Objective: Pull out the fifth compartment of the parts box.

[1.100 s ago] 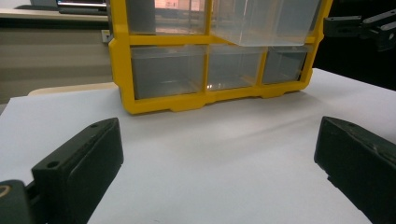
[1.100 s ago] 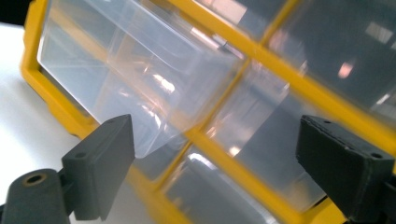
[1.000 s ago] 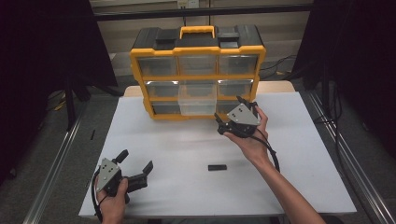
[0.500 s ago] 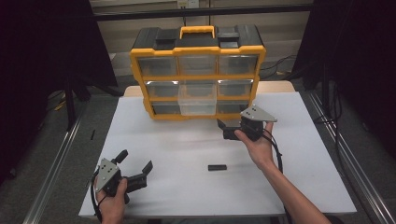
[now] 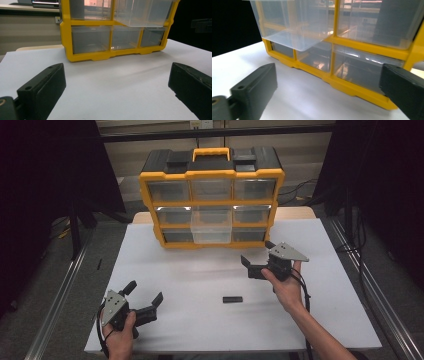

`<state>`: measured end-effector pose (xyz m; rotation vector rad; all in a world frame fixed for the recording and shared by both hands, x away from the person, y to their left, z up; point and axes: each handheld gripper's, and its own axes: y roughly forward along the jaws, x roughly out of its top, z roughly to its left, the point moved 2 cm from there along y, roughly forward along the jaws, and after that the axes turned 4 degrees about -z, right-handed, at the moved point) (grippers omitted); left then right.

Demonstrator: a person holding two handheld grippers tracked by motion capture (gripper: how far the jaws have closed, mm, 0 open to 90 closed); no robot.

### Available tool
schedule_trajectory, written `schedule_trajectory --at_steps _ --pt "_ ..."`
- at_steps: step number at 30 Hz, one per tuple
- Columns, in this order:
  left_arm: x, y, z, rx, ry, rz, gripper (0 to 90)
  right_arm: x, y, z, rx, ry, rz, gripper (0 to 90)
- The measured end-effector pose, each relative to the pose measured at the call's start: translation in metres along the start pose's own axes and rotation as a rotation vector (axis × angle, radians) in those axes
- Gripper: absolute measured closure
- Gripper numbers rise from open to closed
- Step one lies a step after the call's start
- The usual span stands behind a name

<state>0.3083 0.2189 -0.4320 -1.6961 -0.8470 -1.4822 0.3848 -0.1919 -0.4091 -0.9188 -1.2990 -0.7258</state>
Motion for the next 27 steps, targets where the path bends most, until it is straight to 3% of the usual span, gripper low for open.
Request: schedule_trajectory --at_steps 17,27 --pt "0.001 -0.003 -0.001 -0.003 0.002 -0.003 1.5 -0.009 -0.024 0.0 -0.035 -0.013 -0.015 0.0" --pt "0.002 -0.004 -0.001 0.0 -0.007 -0.008 1.5 -0.017 -0.048 -0.014 -0.09 0.003 -0.025 0.2"
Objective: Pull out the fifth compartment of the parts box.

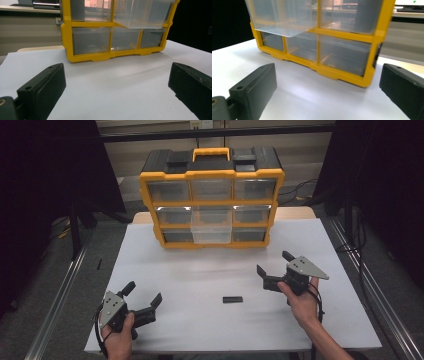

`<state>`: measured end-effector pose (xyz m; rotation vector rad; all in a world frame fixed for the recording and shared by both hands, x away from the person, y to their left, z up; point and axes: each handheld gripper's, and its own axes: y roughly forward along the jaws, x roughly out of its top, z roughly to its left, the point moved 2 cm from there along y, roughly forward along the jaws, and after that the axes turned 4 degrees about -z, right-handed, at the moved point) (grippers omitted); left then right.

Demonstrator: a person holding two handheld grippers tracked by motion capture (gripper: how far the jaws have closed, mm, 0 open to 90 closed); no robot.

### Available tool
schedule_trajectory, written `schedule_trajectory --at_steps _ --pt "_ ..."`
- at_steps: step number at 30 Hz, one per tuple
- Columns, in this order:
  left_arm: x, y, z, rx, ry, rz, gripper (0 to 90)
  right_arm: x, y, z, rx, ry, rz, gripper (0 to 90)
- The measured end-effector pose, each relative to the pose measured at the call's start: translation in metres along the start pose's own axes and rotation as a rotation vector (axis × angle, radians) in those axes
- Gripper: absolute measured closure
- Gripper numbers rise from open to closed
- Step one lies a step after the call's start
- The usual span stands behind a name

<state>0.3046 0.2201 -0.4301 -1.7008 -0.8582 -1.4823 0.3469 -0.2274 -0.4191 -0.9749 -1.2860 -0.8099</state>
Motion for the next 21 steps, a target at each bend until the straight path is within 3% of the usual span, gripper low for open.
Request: schedule_trajectory --at_steps 21 --pt "0.0 -0.007 0.002 0.026 0.007 0.005 1.5 -0.016 -0.052 -0.032 -0.118 0.087 -0.004 0.2"
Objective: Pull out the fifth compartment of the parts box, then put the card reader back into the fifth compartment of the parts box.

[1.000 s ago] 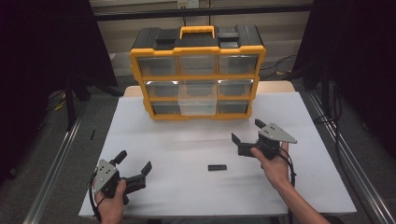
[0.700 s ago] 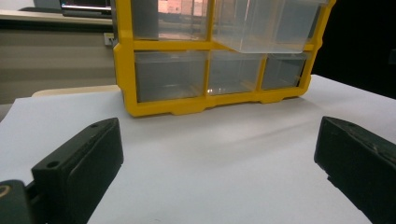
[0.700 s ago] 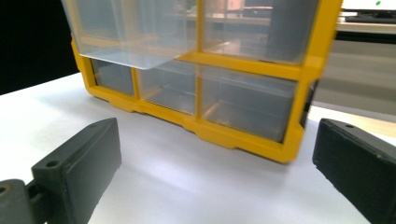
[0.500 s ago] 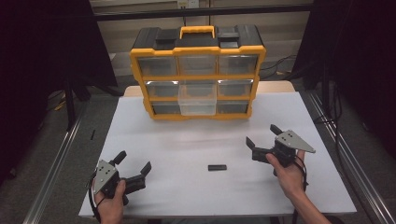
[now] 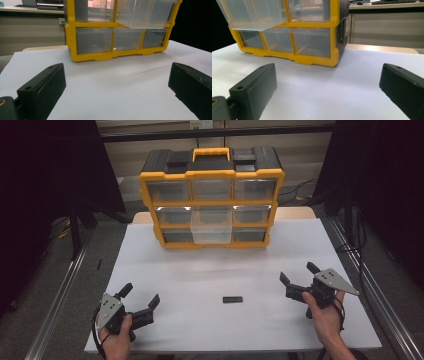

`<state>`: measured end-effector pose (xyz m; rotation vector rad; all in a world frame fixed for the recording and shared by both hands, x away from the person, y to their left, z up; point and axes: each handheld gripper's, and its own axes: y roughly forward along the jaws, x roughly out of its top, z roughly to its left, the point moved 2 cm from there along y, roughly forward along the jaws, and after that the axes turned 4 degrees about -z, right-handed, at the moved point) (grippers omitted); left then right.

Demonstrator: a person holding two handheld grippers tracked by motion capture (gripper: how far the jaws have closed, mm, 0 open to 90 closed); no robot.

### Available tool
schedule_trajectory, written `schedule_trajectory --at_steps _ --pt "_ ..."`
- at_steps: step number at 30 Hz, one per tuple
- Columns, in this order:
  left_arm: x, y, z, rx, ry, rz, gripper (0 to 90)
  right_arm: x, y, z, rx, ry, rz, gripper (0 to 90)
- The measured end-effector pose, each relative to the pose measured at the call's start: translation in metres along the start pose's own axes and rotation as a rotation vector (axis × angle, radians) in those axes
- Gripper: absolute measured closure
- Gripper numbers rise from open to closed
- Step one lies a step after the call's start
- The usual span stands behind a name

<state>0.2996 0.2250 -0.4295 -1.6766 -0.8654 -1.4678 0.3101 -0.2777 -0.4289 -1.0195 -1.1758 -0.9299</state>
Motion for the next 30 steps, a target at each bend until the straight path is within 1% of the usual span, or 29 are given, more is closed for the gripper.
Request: schedule_trajectory --at_steps 1,3,5,10,11,15,19,23,25,26,27,30 --pt "0.0 0.0 0.0 -0.002 0.003 0.009 1.6 0.0 -0.002 0.0 -0.001 0.001 -0.005 0.2" --pt "0.0 0.001 0.0 -0.002 0.005 0.008 1.5 -0.001 -0.007 -0.002 -0.007 0.001 -0.008 0.2" --pt "0.0 0.001 -0.001 -0.002 0.004 0.006 1.6 -0.004 -0.014 -0.006 -0.024 0.006 -0.005 0.1" --pt "0.0 -0.002 -0.003 -0.004 0.008 0.0 1.5 -0.008 -0.021 -0.008 -0.03 -0.007 0.001 0.1" --pt "0.0 -0.002 -0.003 -0.008 0.017 0.004 1.5 -0.009 -0.025 -0.007 -0.032 -0.019 -0.002 0.1" --pt "-0.001 -0.002 -0.004 -0.003 0.016 0.007 1.5 -0.011 -0.03 -0.007 -0.036 -0.033 -0.006 0.0" --pt "0.0 -0.001 -0.005 -0.005 0.012 0.003 1.4 -0.014 -0.029 -0.005 -0.03 -0.041 0.001 0.0" --pt "-0.001 0.0 -0.004 -0.008 0.012 0.009 1.4 -0.014 -0.028 -0.004 -0.022 -0.046 -0.003 0.0" --pt "-0.001 0.0 -0.004 -0.006 0.012 0.008 1.3 -0.013 -0.028 -0.004 -0.021 -0.039 -0.006 0.0" --pt "-0.001 0.0 -0.004 -0.006 0.019 0.009 1.3 -0.013 -0.028 -0.005 -0.023 -0.039 -0.005 0.0" --pt "-0.001 0.0 -0.004 -0.008 0.012 0.006 1.3 -0.013 -0.027 -0.005 -0.024 -0.038 -0.009 0.0" --pt "-0.002 0.001 -0.004 -0.012 0.014 0.013 1.4 -0.012 -0.027 -0.005 -0.019 -0.034 -0.007 0.0"
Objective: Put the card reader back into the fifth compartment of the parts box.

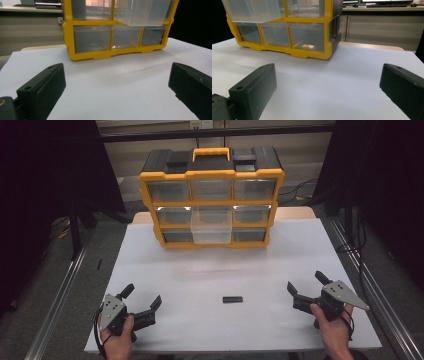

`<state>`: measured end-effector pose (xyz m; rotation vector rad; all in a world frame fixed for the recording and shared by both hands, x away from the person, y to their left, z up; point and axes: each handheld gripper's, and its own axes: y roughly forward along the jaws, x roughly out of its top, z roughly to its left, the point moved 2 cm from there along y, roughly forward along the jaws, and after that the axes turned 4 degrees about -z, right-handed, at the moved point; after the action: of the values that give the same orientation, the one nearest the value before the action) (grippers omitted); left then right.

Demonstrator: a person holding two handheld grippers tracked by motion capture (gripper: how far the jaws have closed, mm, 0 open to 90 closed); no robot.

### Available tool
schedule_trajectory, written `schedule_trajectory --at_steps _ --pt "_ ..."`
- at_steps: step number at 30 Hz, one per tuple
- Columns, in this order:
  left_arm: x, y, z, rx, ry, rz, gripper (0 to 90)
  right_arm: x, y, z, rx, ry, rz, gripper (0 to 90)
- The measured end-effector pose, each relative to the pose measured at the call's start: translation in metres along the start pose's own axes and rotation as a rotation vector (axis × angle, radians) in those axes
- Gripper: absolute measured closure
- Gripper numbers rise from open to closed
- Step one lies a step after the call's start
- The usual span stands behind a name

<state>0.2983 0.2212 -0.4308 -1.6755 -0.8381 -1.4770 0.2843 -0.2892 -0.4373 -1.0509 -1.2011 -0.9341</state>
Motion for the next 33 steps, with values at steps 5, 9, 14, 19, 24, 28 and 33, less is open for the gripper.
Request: schedule_trajectory --at_steps 5,9,14,19,24,28,33 --pt "-0.001 0.001 0.001 -0.003 -0.007 0.003 1.4 0.0 0.003 0.002 0.022 -0.001 0.012 0.0" --pt "-0.001 0.001 0.0 -0.005 -0.007 0.001 1.4 0.0 0.006 0.008 0.07 -0.017 0.03 1.2" --pt "0.0 0.002 0.0 -0.003 -0.011 -0.006 1.4 0.0 0.011 0.019 0.159 -0.04 0.063 1.3" --pt "0.0 0.001 0.001 -0.006 -0.008 0.0 1.3 0.001 0.016 0.026 0.215 -0.048 0.093 1.4" --pt "-0.001 0.002 0.001 -0.005 -0.011 0.0 1.3 0.001 0.023 0.032 0.274 -0.062 0.143 2.0" --pt "-0.001 0.004 0.0 -0.011 -0.004 0.008 1.3 0.002 0.028 0.038 0.313 -0.065 0.167 2.6" --pt "-0.001 0.004 0.001 -0.008 0.002 0.009 1.3 0.002 0.035 0.045 0.372 -0.073 0.203 2.6"
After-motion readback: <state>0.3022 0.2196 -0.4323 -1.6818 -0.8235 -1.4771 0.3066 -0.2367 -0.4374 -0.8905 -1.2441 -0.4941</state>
